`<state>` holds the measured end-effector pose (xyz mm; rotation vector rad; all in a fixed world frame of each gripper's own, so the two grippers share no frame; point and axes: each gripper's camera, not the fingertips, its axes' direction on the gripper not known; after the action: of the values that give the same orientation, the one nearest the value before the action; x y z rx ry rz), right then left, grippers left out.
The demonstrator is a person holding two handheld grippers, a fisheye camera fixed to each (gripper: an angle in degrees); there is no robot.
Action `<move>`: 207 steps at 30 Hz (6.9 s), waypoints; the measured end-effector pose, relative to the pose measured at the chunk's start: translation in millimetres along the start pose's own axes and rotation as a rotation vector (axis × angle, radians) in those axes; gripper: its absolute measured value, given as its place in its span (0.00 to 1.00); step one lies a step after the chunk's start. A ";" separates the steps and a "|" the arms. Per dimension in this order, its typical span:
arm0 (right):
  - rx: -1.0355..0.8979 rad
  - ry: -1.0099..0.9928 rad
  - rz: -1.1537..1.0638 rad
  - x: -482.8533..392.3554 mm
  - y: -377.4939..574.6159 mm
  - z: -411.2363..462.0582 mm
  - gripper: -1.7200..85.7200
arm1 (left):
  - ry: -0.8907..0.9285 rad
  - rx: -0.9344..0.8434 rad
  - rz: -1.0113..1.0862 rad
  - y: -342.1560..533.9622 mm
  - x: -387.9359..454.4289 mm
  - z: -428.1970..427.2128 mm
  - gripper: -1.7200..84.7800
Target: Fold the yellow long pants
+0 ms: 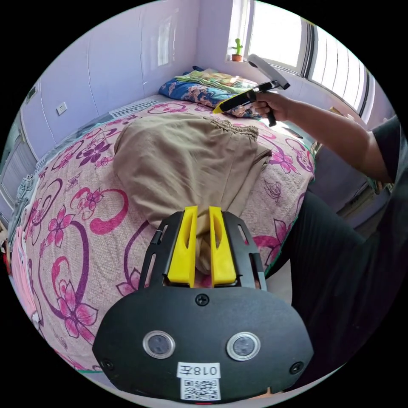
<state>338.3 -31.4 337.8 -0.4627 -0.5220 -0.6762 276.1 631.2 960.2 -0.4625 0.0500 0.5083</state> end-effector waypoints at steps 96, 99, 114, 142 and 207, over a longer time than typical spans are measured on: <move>0.118 -0.457 0.270 212.1 -149.4 -67.7 0.20 | 0.307 0.233 -0.471 -92.2 -332.9 -41.3 0.17; 0.080 -0.436 0.316 231.7 -156.4 -47.7 0.22 | 0.438 0.081 -0.574 -120.6 -363.5 14.6 0.23; 0.078 -0.837 0.314 262.5 -135.0 18.5 0.26 | 0.597 0.086 -0.567 -158.6 -364.8 47.8 0.24; 0.079 -0.816 0.370 161.6 -148.4 73.2 0.21 | 0.575 0.117 -0.680 -156.2 -322.2 62.8 0.20; 0.389 -0.333 -0.384 -717.3 -520.8 235.6 0.04 | -0.292 0.856 -0.575 209.4 -402.9 -306.2 0.11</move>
<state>-565.1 72.6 218.5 -0.1031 -1.0530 -0.8449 -156.3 474.2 663.1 0.4378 -0.1415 -0.0442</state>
